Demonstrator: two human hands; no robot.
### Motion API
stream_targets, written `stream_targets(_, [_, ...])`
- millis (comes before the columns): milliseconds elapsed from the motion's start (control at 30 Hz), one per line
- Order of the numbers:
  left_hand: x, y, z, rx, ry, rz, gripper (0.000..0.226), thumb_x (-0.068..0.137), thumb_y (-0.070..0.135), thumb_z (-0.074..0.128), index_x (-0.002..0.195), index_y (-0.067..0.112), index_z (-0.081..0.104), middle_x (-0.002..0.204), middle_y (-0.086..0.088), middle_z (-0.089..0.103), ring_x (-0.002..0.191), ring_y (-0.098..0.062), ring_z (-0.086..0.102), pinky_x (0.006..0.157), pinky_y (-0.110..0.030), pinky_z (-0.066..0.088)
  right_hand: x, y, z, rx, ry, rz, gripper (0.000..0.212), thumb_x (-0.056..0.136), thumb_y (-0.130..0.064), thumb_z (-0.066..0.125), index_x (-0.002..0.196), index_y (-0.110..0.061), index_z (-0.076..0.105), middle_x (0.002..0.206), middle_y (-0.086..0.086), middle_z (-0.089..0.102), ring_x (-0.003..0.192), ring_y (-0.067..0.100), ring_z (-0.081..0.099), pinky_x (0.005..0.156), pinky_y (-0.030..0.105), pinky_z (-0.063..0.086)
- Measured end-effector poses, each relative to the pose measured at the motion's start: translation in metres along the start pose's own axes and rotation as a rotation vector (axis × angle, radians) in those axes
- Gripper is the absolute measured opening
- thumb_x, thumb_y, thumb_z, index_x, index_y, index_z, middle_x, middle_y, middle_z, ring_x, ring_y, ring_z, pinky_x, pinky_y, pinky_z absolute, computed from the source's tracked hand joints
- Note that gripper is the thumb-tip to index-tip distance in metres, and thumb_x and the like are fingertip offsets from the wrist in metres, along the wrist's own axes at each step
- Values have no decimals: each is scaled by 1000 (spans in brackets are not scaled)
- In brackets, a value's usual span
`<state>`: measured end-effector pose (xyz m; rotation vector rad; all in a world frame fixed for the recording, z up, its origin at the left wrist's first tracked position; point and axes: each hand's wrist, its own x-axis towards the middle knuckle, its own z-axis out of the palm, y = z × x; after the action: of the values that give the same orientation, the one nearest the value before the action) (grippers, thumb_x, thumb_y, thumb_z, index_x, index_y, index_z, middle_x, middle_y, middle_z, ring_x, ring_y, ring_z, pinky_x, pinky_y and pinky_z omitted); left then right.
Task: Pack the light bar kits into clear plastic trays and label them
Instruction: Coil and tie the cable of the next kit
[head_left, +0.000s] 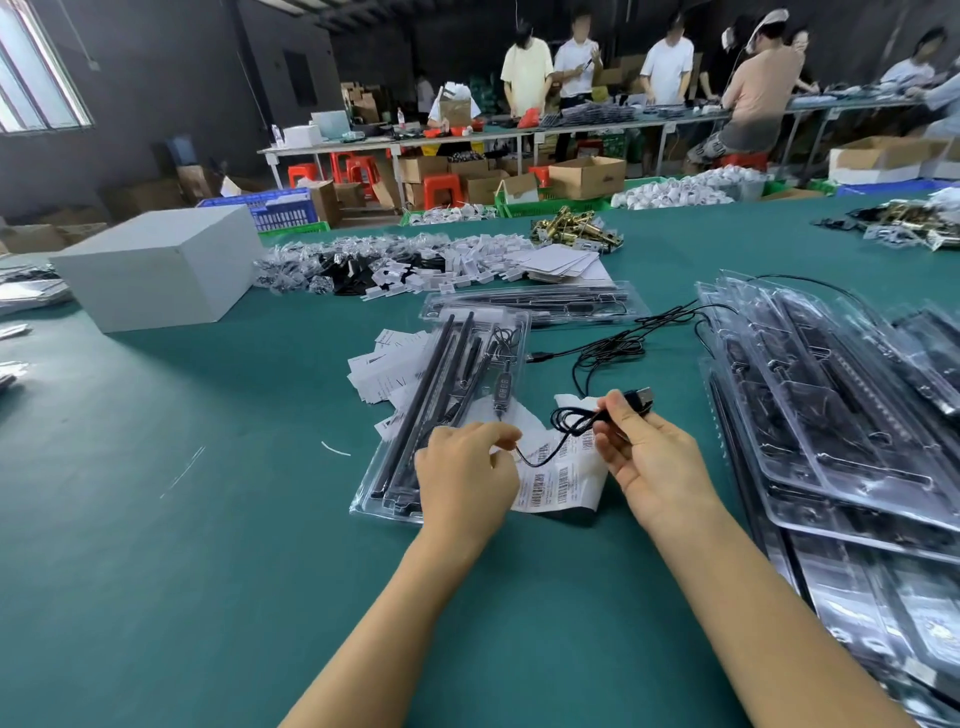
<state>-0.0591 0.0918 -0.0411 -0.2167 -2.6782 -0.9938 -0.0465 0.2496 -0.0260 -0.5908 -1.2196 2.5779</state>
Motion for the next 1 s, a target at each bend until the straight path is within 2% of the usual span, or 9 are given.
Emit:
stream_targets(100, [3, -4, -1, 79, -73, 62, 22, 85, 30, 59, 102, 38, 70, 91, 18, 59, 103, -15, 38, 73, -27, 14, 3, -1, -1, 75, 18, 34, 11, 85, -13, 68, 84, -2, 67, 62, 1, 67, 50, 5, 62, 48, 15, 51])
stream_targets(233, [0, -2, 4, 134, -64, 171, 20, 87, 44, 63, 106, 40, 69, 78, 14, 54, 96, -15, 38, 73, -30, 14, 6, -2, -3, 87, 27, 89, 14, 85, -20, 69, 83, -6, 67, 67, 1, 66, 52, 5, 60, 40, 15, 44])
stream_targets(333, [0, -1, 6, 71, 5, 160, 15, 91, 37, 60, 100, 33, 71, 82, 11, 66, 91, -14, 41, 72, -30, 17, 5, -2, -2, 6, -19, 111, 17, 85, -25, 68, 81, -8, 69, 69, 2, 68, 56, 8, 60, 40, 16, 42])
stream_targets(433, [0, -1, 6, -116, -60, 66, 24, 89, 14, 53, 94, 28, 72, 82, 14, 70, 90, -14, 48, 85, -30, 33, 3, -3, 3, -117, -113, 58, 18, 88, -23, 65, 79, -8, 68, 69, 2, 71, 62, 11, 64, 47, 19, 51])
stream_targets(500, [1, -1, 5, -243, -79, -30, 23, 89, 13, 51, 84, 24, 70, 72, 16, 70, 74, -6, 54, 76, -28, 43, 1, -5, 6, -192, -176, 2, 18, 88, -21, 64, 79, -6, 68, 71, 4, 71, 64, 13, 65, 52, 22, 54])
stream_targets(600, [3, -3, 4, -351, -96, -112, 14, 87, 19, 58, 75, 25, 64, 68, 16, 70, 63, 0, 60, 58, -15, 43, 0, -10, 11, -310, -291, 2, 18, 88, -18, 63, 82, -2, 67, 73, 7, 70, 62, 16, 68, 53, 24, 55])
stream_targets(700, [7, -8, 3, -379, -177, -134, 11, 82, 16, 66, 76, 25, 63, 73, 5, 72, 75, -10, 67, 66, -19, 49, 2, -12, 17, -458, -397, 84, 19, 91, -16, 61, 87, 2, 64, 68, 8, 69, 58, 16, 68, 51, 24, 54])
stream_targets(867, [12, -12, 0, -400, -287, -144, 18, 82, 7, 65, 76, 22, 56, 64, 10, 62, 60, -10, 53, 59, -22, 39, 13, -6, 30, -644, -456, 159, 18, 95, -12, 57, 91, 6, 57, 70, 13, 66, 58, 19, 69, 51, 25, 55])
stream_targets(1000, [14, -15, -5, -422, -338, -151, 28, 80, -9, 56, 77, 19, 56, 77, -1, 67, 66, -13, 58, 63, -22, 44, 17, 1, 32, -830, -524, 165, 18, 95, -14, 58, 89, 3, 58, 68, 12, 66, 56, 16, 68, 51, 23, 54])
